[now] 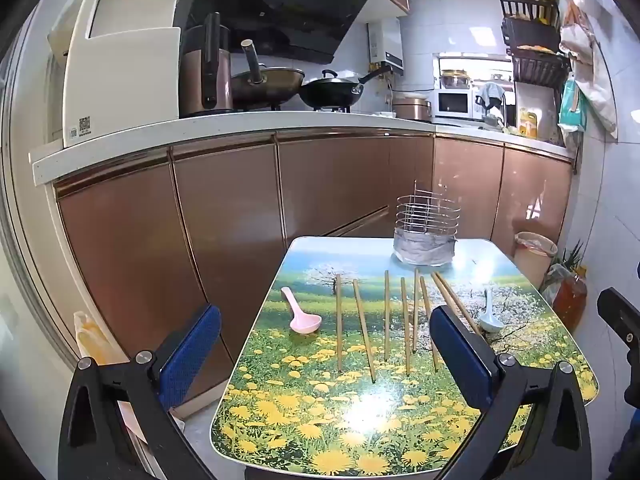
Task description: Organize utensils
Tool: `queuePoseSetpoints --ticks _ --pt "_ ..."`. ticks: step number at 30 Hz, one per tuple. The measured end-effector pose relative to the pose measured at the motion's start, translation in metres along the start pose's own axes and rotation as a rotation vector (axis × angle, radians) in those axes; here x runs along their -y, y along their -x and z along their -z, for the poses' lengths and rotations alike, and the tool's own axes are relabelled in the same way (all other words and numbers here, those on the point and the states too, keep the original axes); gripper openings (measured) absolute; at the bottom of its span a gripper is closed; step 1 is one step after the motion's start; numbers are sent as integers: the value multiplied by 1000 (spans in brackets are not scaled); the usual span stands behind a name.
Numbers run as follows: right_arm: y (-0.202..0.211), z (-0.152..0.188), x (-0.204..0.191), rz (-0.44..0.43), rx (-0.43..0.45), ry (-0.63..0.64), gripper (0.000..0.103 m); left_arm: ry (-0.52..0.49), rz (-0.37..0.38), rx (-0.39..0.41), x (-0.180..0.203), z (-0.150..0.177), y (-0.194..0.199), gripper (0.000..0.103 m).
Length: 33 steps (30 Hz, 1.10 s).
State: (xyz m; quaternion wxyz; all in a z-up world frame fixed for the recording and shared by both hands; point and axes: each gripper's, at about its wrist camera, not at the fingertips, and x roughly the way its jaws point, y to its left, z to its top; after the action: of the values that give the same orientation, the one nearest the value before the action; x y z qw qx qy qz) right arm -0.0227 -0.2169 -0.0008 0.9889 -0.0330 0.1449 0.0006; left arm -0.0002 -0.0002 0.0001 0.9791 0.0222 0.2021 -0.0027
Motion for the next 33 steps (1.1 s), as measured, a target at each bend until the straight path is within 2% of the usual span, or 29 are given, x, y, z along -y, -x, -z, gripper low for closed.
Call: queuePoseSetpoints --ticks 12,19,33 --pt "-10 12 7 -1 -7 8 103 4 17 -18 -2 1 -8 103" --pt "-13 3 8 14 -12 -4 103 4 18 -26 4 0 -12 103" --pt "1 -3 12 33 16 -9 103 13 4 27 4 -8 6 103"
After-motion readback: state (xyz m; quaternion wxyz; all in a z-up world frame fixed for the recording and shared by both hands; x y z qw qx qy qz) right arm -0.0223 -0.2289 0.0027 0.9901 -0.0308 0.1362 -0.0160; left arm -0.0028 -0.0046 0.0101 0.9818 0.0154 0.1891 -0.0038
